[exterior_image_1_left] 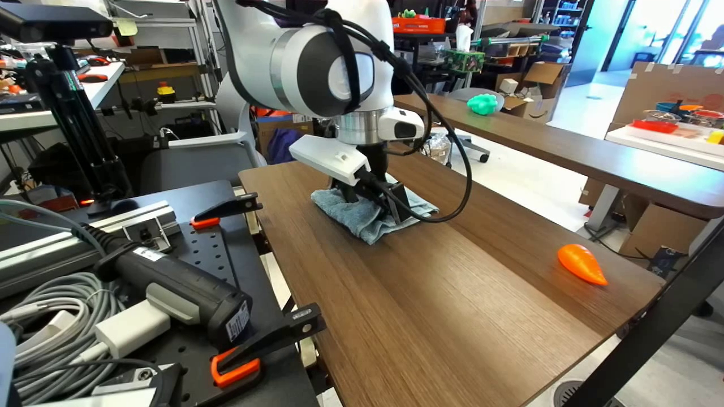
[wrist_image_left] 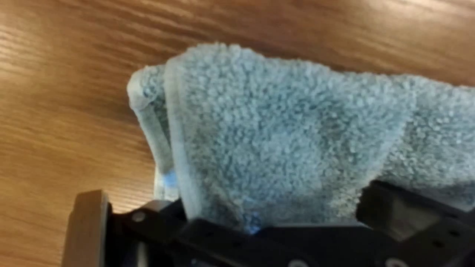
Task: Wipe the table with the blue towel
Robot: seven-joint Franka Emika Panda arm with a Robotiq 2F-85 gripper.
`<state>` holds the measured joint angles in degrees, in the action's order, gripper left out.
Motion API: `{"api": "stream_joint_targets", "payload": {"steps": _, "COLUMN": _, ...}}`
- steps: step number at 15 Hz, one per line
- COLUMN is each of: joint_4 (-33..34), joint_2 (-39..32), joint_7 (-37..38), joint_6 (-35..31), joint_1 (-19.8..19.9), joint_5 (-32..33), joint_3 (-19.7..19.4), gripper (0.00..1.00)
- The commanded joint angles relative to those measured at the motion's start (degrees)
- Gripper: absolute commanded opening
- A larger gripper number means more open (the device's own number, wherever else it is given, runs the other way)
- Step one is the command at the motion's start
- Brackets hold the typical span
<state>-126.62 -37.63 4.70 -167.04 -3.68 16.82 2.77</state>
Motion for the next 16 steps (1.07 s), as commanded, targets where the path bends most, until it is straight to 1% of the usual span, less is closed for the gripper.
{"api": "stream_joint_targets", "payload": {"steps": 1, "joint_4": 12.4, "joint_2": -5.7, "joint_7": -2.2, "joint_6": 10.9, "joint_1": 1.3, "joint_5": -8.5, "joint_3": 0.6, "gripper": 1.0}}
{"api": "stream_joint_targets", "payload": {"steps": 3, "joint_4": 18.3, "joint_2": -7.0, "joint_7": -1.4, "joint_6": 15.8, "joint_1": 1.4, "joint_5": -11.4, "joint_3": -0.4, "gripper": 1.0}}
{"api": "stream_joint_targets", "payload": {"steps": 5, "joint_4": 22.8, "joint_2": -8.3, "joint_7": -0.7, "joint_6": 19.4, "joint_1": 1.5, "joint_5": -13.3, "joint_3": -1.1, "gripper": 1.0}}
{"api": "stream_joint_targets", "payload": {"steps": 8, "joint_4": 25.8, "joint_2": -10.1, "joint_7": -0.7, "joint_6": 21.1, "joint_1": 0.6, "joint_5": -13.7, "joint_3": -1.4, "gripper": 1.0}}
{"api": "stream_joint_targets", "payload": {"steps": 10, "joint_4": 24.9, "joint_2": -10.5, "joint_7": -0.8, "joint_6": 20.5, "joint_1": -0.9, "joint_5": -13.1, "joint_3": -0.8, "gripper": 1.0}}
{"api": "stream_joint_targets", "payload": {"steps": 12, "joint_4": 23.1, "joint_2": -10.5, "joint_7": -0.3, "joint_6": 19.2, "joint_1": -3.1, "joint_5": -12.2, "joint_3": -0.6, "gripper": 1.0}}
{"api": "stream_joint_targets", "payload": {"steps": 14, "joint_4": 20.9, "joint_2": -9.6, "joint_7": -0.7, "joint_6": 18.9, "joint_1": -5.4, "joint_5": -11.1, "joint_3": -0.6, "gripper": 1.0}}
{"api": "stream_joint_targets", "payload": {"steps": 16, "joint_4": 17.4, "joint_2": -7.6, "joint_7": -0.8, "joint_6": 18.4, "joint_1": -8.0, "joint_5": -8.9, "joint_3": -1.5, "gripper": 1.0}}
